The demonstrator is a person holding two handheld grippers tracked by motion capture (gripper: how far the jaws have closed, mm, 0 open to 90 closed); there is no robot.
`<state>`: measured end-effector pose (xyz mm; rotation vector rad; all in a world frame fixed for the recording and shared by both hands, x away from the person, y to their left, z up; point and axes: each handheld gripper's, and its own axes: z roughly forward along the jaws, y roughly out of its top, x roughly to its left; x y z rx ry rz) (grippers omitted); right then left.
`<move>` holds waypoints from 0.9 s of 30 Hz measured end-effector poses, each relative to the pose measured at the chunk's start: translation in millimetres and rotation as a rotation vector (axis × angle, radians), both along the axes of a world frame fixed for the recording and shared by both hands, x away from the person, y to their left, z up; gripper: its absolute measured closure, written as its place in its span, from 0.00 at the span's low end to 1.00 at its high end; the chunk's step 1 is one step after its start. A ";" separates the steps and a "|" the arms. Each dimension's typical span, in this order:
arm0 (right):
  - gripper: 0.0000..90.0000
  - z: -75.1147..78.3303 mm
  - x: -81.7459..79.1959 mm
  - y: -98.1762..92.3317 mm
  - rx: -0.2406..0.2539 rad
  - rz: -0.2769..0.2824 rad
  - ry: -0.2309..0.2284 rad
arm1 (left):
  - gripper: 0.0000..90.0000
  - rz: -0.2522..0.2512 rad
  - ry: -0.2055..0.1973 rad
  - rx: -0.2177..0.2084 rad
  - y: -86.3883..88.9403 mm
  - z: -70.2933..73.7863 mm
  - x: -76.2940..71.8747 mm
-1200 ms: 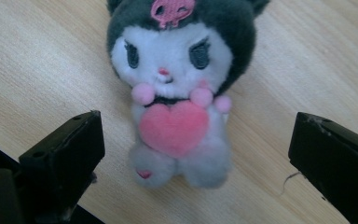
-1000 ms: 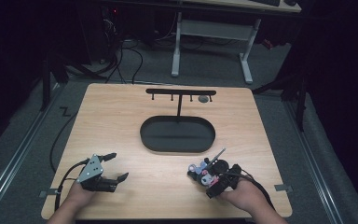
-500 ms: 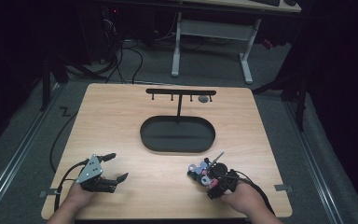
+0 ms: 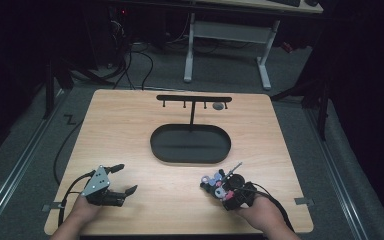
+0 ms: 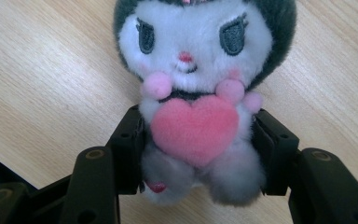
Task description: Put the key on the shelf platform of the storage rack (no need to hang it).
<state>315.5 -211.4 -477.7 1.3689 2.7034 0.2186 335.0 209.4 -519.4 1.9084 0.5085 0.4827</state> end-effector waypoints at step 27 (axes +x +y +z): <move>0.52 30.7 20.1 6.9 0.072 -0.019 -0.078 | 0.17 0.001 0.004 0.005 -2.0 -0.3 2.1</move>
